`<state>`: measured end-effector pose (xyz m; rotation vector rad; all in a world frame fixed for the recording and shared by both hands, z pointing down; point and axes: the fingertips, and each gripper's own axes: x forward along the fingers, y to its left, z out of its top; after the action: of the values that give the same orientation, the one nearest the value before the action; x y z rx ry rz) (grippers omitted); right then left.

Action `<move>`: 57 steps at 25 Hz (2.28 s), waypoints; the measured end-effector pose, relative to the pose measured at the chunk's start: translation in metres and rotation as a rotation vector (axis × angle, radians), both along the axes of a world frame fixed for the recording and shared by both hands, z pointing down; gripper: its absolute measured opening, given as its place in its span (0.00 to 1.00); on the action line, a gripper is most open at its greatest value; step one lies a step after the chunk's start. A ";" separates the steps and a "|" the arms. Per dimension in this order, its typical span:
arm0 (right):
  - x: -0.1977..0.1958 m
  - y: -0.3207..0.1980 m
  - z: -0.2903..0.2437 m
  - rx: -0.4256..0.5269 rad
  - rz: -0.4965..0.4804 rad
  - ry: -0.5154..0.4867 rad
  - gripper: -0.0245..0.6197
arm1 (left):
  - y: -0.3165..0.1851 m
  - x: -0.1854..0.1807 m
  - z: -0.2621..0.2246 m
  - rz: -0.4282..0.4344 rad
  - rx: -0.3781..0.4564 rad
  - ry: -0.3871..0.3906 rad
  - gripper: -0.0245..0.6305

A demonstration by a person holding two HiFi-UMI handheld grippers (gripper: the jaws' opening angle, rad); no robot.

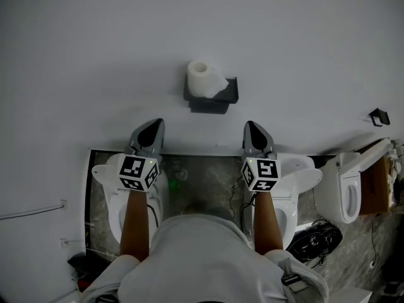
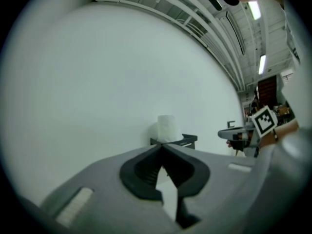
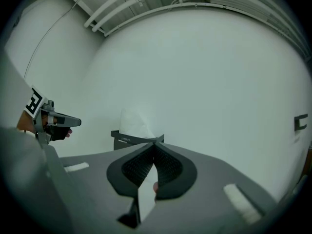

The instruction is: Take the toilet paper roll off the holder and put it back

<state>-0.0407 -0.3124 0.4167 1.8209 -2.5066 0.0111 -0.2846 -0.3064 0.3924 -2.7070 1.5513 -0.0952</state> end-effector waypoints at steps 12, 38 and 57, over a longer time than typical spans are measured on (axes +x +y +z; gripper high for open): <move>0.010 -0.020 -0.005 0.009 -0.019 -0.006 0.04 | -0.018 0.018 -0.011 -0.009 0.024 -0.023 0.04; 0.040 -0.059 0.006 -0.002 -0.073 -0.033 0.04 | -0.049 0.066 -0.014 -0.021 0.023 -0.051 0.09; 0.064 -0.067 0.003 0.004 -0.075 -0.039 0.04 | -0.068 0.090 -0.024 -0.031 0.024 -0.043 0.36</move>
<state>0.0229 -0.3798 0.4201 1.7433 -2.6019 0.0397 -0.1943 -0.3748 0.3679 -2.6453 1.5724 -0.1341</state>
